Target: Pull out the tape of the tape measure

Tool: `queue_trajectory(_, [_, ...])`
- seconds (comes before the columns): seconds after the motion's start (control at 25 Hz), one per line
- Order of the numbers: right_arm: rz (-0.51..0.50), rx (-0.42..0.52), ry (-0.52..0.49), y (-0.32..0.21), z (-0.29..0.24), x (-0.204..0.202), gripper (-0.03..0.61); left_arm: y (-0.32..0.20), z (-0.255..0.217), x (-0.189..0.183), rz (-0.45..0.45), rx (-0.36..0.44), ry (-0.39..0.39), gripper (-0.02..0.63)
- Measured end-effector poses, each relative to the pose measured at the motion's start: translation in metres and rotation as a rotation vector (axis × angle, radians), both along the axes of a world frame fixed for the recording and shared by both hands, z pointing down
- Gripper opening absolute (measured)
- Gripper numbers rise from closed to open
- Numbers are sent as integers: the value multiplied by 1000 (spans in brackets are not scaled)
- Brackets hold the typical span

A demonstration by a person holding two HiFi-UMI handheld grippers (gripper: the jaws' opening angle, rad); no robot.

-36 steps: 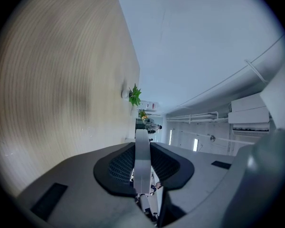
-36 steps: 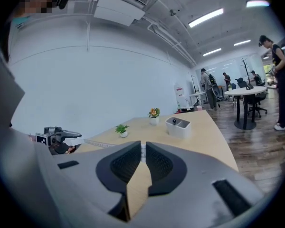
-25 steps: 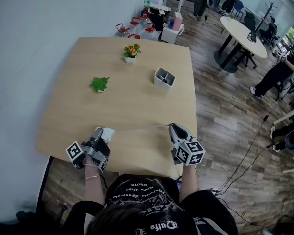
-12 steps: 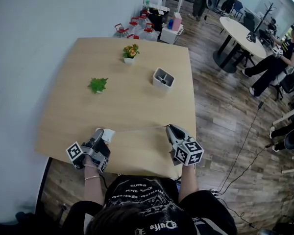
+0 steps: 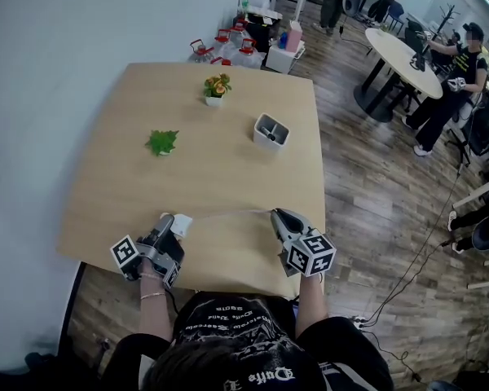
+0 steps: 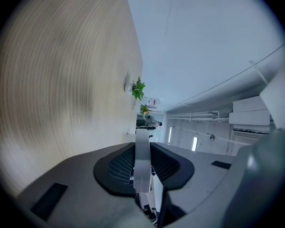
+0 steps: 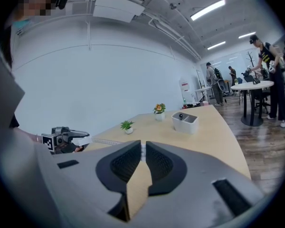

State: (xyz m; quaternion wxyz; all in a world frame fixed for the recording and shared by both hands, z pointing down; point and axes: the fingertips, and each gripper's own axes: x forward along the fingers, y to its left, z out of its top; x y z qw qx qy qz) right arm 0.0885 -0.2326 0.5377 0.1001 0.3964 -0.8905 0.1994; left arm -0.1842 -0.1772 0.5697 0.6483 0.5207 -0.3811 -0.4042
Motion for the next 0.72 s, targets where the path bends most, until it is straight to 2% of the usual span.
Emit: queue_trajectory(0.72, [21, -23, 14, 3, 9, 8, 38, 0, 3, 6, 42, -14, -36, 95])
